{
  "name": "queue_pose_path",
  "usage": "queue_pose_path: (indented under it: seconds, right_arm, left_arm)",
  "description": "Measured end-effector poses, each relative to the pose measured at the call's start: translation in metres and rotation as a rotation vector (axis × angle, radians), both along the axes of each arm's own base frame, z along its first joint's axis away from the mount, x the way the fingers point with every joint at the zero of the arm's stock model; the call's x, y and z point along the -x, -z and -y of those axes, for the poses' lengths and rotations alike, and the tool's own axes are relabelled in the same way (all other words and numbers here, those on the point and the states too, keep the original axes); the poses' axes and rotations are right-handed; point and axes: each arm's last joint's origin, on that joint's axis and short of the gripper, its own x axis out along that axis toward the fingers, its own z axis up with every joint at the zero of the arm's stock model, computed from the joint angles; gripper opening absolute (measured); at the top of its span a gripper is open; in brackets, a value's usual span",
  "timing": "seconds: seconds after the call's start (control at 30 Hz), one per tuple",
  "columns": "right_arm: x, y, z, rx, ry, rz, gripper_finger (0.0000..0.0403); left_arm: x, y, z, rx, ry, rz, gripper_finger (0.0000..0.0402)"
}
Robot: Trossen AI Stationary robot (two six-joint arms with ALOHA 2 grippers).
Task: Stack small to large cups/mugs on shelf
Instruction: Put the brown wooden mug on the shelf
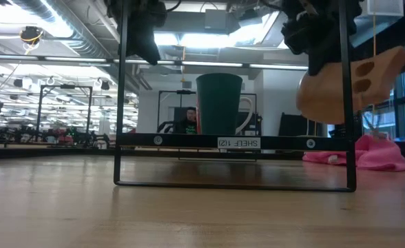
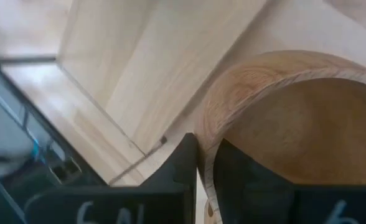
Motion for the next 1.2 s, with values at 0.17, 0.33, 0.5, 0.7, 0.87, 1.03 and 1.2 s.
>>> queue_pose_path:
  seconds: [0.17,0.33,0.5,0.7,0.87,1.03,1.2]
  right_arm:
    - [-0.010,0.005,-0.002,0.010,-0.144,0.059,0.0036]
    - [-0.023,0.005,-0.002,-0.002,-0.259,0.177,0.0033]
    - [-0.031,0.005,-0.005,-0.041,-0.345,0.258,0.0035]
    - [-0.032,0.007,-0.005,-0.027,-0.391,0.266,0.0032]
    - [-0.034,0.005,-0.005,-0.009,-0.411,0.305,0.0033]
    - [-0.035,0.004,-0.005,-0.006,-0.411,0.318,0.0032]
    - [-0.037,0.002,-0.006,-0.012,-0.440,0.354,0.0033]
  left_arm:
    - [0.000,0.000,0.001,-0.002,-0.020,-0.001,0.0069]
    - [0.000,0.000,0.000,-0.005,-0.028,0.001,0.0069]
    - [-0.001,-0.001,0.000,-0.005,-0.030,0.008,0.0069]
    - [-0.001,-0.001,0.000,0.006,-0.046,0.011,0.0069]
    - [-0.002,-0.001,0.000,-0.002,-0.060,0.019,0.0069]
    - [-0.002,-0.001,-0.001,0.006,-0.077,0.020,0.0069]
    - [-0.002,-0.001,-0.001,0.004,-0.078,0.022,0.0069]
